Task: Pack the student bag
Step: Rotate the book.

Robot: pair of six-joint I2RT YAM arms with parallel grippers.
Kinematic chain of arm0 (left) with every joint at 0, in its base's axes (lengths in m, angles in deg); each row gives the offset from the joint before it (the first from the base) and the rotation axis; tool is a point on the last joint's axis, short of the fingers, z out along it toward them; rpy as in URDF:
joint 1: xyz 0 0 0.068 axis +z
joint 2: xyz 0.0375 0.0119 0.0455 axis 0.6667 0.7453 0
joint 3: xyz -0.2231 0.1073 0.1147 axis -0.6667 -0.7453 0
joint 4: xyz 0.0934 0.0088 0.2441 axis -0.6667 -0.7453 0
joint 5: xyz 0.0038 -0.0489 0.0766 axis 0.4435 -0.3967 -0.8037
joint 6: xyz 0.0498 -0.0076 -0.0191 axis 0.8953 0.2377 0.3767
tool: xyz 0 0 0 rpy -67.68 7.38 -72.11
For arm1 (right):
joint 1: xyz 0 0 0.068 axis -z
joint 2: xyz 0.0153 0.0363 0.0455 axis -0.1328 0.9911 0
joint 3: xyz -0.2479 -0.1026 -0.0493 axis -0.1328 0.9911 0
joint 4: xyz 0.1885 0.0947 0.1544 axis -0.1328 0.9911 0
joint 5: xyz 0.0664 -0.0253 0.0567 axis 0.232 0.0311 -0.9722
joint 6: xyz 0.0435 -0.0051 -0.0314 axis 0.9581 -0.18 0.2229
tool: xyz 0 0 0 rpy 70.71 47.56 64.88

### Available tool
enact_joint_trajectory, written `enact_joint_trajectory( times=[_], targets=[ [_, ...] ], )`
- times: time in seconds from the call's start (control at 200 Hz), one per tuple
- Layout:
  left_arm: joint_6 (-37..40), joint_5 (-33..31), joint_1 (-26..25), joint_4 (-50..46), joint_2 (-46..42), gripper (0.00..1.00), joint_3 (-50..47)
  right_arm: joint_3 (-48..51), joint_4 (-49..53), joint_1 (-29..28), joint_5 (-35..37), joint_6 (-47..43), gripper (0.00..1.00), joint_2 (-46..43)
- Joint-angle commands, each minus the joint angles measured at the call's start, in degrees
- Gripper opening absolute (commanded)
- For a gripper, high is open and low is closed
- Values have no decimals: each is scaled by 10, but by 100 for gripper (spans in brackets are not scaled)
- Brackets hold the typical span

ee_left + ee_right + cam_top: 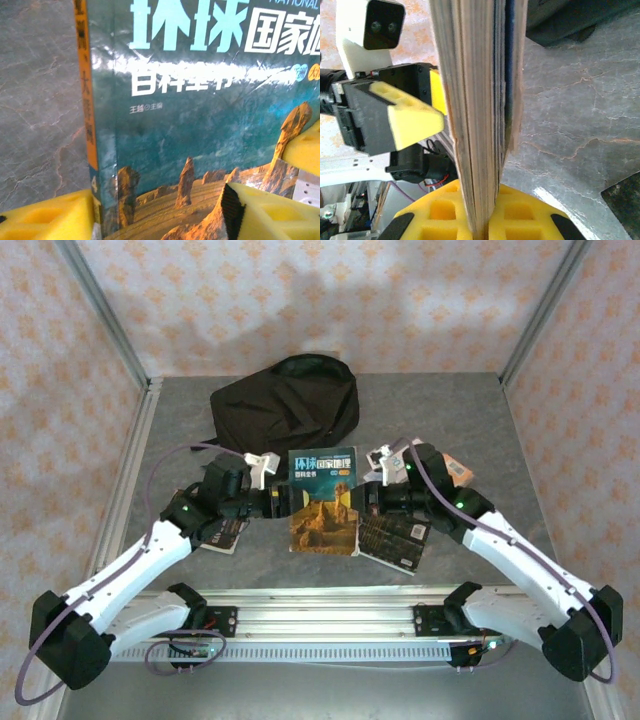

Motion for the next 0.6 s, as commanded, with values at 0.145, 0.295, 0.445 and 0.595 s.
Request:
enact_joint_trajectory(
  times=[0.145,0.295,0.445,0.595],
  targets=[
    [-8,103,-6,76,-40,39,15,-41,-7,1,-46,-10,0,-30],
    [-51,142,-6,149,-37,24,-5,-44,-1,4,-38,-17,0,-30],
    [-20,115,-7,90,-39,31,12,-41,-10,10,-41,-11,0,-34],
    [2,56,-6,29,-24,75,18,-49,-14,13,-54,-2,0,-42]
  ],
)
